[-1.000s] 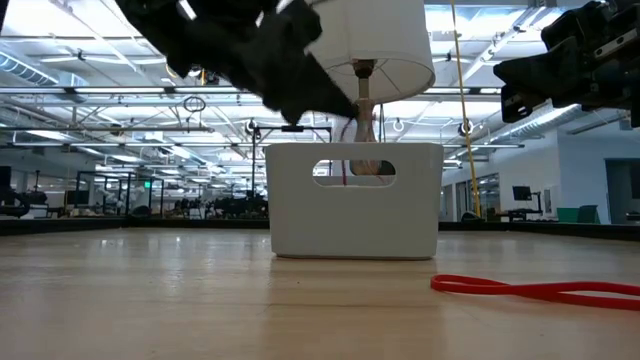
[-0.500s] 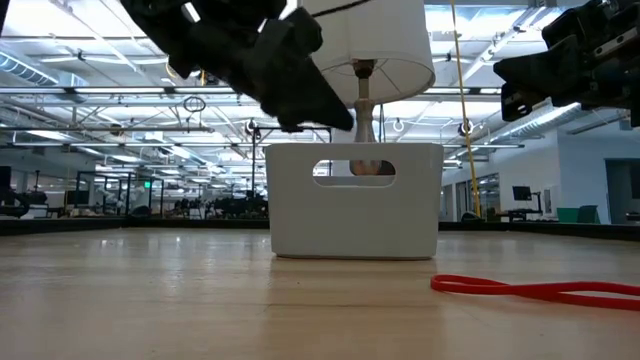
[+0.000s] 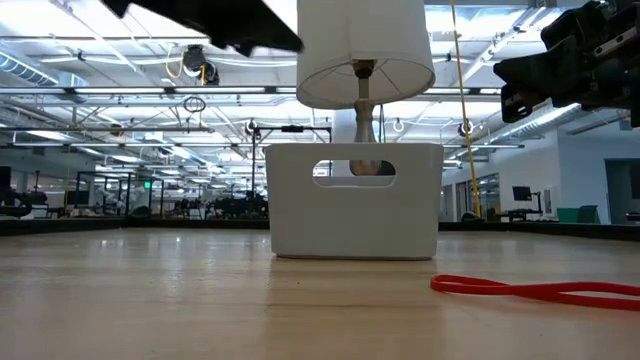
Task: Pick and place rubber bands into bin
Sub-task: Put the red rubber band into the gray bin
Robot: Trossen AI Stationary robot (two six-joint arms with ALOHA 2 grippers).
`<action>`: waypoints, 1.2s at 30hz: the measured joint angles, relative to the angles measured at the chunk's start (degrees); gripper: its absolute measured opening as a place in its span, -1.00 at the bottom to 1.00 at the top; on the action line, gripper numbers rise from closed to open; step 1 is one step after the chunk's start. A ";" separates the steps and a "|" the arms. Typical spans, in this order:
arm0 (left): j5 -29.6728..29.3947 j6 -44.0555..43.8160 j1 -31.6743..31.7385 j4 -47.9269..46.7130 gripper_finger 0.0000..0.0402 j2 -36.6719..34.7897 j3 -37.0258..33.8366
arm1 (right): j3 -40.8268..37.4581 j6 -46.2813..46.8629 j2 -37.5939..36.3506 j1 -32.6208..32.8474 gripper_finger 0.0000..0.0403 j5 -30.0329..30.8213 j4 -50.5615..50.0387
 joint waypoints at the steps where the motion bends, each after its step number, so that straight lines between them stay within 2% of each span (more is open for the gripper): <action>1: 0.46 0.16 0.60 2.36 -0.79 -2.31 -2.09 | -0.01 0.00 0.00 0.01 -1.00 0.00 0.01; 3: 3.95 -0.65 2.49 8.75 -0.94 -6.35 -7.14 | 0.01 0.00 0.06 0.01 -1.00 -0.02 0.13; 5: 6.13 -3.35 4.64 15.42 -0.94 -9.12 -12.75 | 0.00 0.00 0.06 -0.01 -1.00 0.00 0.48; 8: 5.70 -8.71 7.11 21.03 -0.97 -10.28 -18.97 | -0.01 0.00 0.04 -0.01 -1.00 0.02 0.45; 10: 5.61 -8.85 7.61 23.26 -0.98 -10.27 -22.32 | 0.01 -0.07 0.04 0.01 -1.00 0.02 0.43; 15: 5.98 -3.98 3.04 43.57 -0.99 -11.75 -31.44 | 0.01 -0.99 0.04 -0.01 -1.00 0.02 0.41; 18: 3.58 -1.98 0.05 50.92 -0.99 -11.99 -36.27 | 0.01 -2.25 0.04 -0.01 -1.00 0.19 0.41; 23: -2.74 -1.48 -2.63 52.97 -0.99 -12.03 -39.84 | 0.01 -4.17 0.07 0.01 -1.00 0.07 -0.16; 32: -2.23 5.59 -3.39 53.70 -1.00 -12.05 -41.61 | 0.01 -6.73 0.17 0.00 -1.00 0.87 0.05; 36: -0.23 8.54 -2.60 61.50 -1.00 -14.13 -45.32 | -0.01 -2.24 0.17 -0.01 -1.00 3.43 0.89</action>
